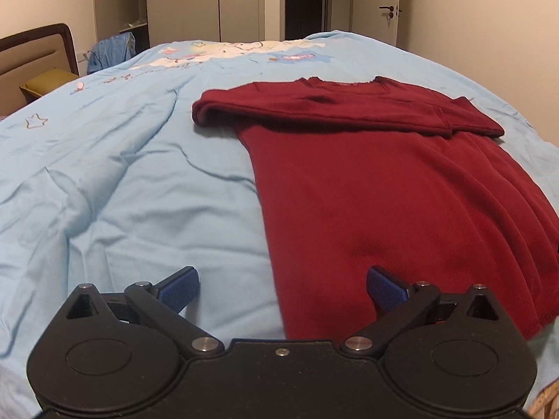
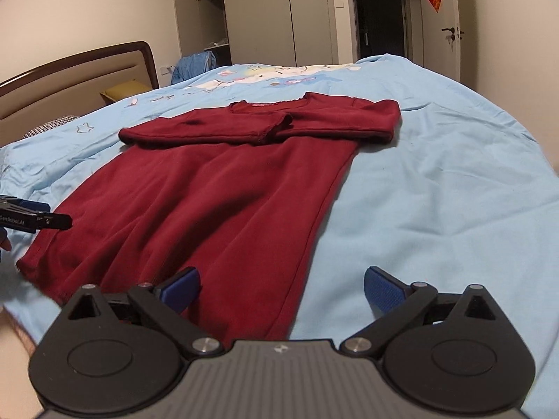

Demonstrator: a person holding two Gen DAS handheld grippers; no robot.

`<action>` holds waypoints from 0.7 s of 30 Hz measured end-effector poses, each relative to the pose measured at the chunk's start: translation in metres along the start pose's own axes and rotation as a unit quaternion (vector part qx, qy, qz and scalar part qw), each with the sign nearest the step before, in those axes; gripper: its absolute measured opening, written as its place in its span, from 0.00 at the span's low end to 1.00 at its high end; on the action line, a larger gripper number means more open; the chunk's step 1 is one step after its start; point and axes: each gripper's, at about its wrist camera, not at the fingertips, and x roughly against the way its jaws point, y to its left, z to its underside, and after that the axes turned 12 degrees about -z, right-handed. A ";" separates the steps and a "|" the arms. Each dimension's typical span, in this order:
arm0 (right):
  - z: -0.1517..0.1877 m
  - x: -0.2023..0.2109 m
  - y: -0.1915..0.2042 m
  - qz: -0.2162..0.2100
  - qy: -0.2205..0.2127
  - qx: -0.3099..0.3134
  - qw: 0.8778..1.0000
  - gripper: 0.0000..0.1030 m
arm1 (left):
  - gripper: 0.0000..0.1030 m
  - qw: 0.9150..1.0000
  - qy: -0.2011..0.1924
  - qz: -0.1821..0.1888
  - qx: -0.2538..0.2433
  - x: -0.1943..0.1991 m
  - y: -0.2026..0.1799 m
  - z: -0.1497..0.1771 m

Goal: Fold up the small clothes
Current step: 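Grasp the sweater hem with both tools and pull it straight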

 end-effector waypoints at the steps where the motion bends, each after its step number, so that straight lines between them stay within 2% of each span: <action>1: 0.003 0.003 0.003 0.001 -0.001 0.002 1.000 0.94 | 0.99 1.000 0.002 0.002 0.003 0.002 -0.001 0.003; 4: 0.012 0.009 0.012 0.008 0.000 0.013 1.000 0.85 | 0.99 1.000 0.005 0.005 0.009 0.007 -0.001 0.007; 7: 0.018 0.013 0.017 0.005 0.000 0.012 1.000 0.72 | 0.97 1.000 0.013 0.010 0.020 0.012 0.000 0.011; 11: 0.024 0.017 0.022 0.005 0.005 0.013 1.000 0.36 | 0.86 0.999 0.025 0.026 0.036 0.017 0.002 0.015; 14: 0.026 0.022 0.022 0.010 0.001 0.006 1.000 0.17 | 0.74 0.998 0.034 0.037 0.046 0.020 0.002 0.017; 15: 0.026 0.025 0.021 0.010 -0.003 0.000 1.000 0.13 | 0.63 0.997 0.036 0.041 0.046 0.022 0.002 0.018; 16: 0.026 0.029 0.020 0.010 -0.009 -0.004 1.000 0.12 | 0.45 0.997 0.038 0.046 0.046 0.023 0.001 0.018; 18: 0.026 0.035 0.019 0.016 -0.018 -0.005 1.000 0.09 | 0.23 0.996 0.044 0.062 0.050 0.024 0.001 0.018; 21: 0.023 0.047 0.017 0.024 -0.036 -0.003 0.999 0.08 | 0.07 0.997 0.035 0.055 0.049 0.033 -0.003 0.015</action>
